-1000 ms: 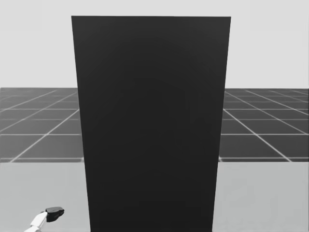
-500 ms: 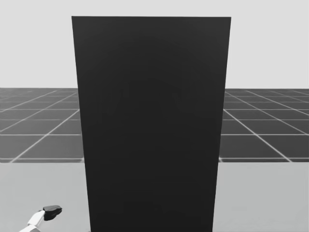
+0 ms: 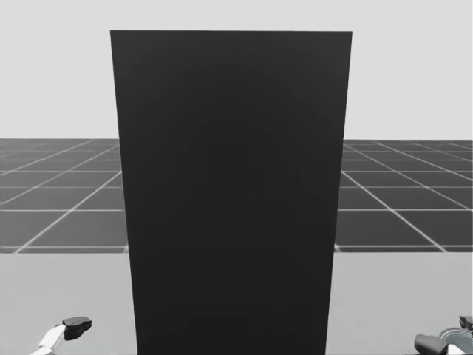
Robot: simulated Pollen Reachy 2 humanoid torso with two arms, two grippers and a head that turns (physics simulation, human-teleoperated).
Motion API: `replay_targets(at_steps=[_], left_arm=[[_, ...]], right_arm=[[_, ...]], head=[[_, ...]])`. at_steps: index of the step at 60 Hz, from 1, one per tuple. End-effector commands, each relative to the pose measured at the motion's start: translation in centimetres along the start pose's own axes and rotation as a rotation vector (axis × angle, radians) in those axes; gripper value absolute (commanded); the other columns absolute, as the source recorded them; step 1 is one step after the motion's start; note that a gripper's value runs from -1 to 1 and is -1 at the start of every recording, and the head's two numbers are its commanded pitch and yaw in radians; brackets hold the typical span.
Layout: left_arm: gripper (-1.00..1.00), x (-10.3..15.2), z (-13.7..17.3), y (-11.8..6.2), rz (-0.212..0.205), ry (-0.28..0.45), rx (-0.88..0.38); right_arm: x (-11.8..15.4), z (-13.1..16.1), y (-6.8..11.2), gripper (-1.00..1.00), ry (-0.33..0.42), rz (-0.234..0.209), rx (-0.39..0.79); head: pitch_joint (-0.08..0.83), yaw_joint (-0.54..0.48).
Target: Reach around the screen and pick up the object behind it.
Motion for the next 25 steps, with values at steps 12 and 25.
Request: replay_targets(at_steps=[12, 25], left_arm=[[-1.00, 0.2, 0.2, 0.3, 0.001, -0.010, 0.009], [-1.00, 0.3, 0.3, 0.4, 0.002, -0.013, 0.011]], right_arm=[[7.7, -0.5, -2.8, 1.00, -0.180, 0.090, -0.141], [13.6, -0.7, -1.7, 1.00, -0.343, 0.126, -0.187]], head=[[0.079, -0.01], [0.074, -0.01]])
